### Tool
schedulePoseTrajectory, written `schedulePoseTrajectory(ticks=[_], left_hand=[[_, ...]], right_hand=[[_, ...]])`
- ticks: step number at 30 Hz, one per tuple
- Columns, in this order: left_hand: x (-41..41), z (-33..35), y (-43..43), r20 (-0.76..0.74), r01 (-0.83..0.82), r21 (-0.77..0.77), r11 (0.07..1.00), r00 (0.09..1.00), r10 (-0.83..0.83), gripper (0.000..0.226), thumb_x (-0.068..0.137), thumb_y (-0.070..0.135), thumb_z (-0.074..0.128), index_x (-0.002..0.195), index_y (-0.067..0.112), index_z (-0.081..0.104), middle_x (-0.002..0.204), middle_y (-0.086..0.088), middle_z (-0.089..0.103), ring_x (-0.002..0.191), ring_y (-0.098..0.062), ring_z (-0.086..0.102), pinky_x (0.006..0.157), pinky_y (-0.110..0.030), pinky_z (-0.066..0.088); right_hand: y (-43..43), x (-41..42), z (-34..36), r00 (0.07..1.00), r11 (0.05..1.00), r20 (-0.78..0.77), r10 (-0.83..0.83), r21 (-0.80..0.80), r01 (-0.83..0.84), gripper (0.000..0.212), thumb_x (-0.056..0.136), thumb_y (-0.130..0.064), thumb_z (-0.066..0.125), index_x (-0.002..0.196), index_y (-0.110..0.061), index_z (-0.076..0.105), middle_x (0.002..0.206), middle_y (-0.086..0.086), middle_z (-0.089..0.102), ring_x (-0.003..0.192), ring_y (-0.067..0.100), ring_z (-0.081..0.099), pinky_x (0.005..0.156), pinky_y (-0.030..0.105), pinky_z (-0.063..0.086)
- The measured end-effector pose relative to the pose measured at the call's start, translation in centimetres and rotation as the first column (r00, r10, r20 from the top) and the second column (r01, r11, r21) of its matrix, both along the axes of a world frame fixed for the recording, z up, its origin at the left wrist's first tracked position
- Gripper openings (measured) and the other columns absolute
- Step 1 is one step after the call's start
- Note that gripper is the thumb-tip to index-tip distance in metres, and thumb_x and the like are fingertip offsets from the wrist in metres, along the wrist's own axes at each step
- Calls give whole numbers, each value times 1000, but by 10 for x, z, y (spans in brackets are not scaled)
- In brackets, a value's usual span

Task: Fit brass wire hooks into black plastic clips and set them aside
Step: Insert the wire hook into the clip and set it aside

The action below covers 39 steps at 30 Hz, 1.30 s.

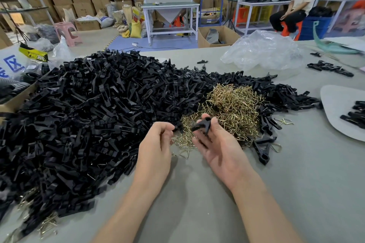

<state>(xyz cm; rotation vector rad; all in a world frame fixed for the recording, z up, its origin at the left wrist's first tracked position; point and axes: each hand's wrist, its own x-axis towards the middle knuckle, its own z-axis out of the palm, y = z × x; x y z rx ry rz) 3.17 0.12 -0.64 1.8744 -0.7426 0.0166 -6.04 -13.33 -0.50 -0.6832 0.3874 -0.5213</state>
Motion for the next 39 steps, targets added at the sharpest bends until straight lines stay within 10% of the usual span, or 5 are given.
schedulePoseTrajectory(ticks=[5, 15, 28, 39], left_hand=[[-1, 7, -3, -217, -54, -151, 987, 976, 20, 18, 100, 13, 55, 96, 30, 59, 86, 5, 68, 65, -4, 60, 57, -11, 44], [-6, 6, -6, -256, 94, -101, 990, 960, -117, 17, 99, 18, 59, 101, 33, 66, 92, 14, 70, 86, -8, 66, 76, -31, 56], [1, 4, 2, -229, 83, 26, 996, 971, -74, 18, 90, 53, 64, 85, 36, 68, 68, 18, 66, 58, 2, 56, 58, -13, 44], [-4, 18, -1, -704, 145, -495, 857, 510, -493, 34, 77, 14, 70, 108, 0, 71, 74, -4, 68, 62, -7, 62, 59, -19, 55]], right_hand=[[14, 1, 3, 974, 971, -56, 220, -81, -224, 34, 90, -23, 64, 117, -5, 72, 115, 17, 72, 106, 31, 67, 97, 46, 56], [12, 4, -2, 974, 973, 3, 226, 45, -226, 27, 89, -18, 65, 106, -1, 77, 110, 22, 72, 104, 28, 72, 86, 35, 60], [8, 3, -4, 982, 979, 39, 186, 81, -189, 28, 95, -16, 60, 111, 2, 73, 106, 21, 73, 98, 27, 74, 76, 32, 61], [6, 0, -2, 976, 974, 95, 195, 102, -205, 30, 92, -26, 60, 107, -8, 78, 104, 13, 75, 92, 22, 75, 75, 31, 62]])
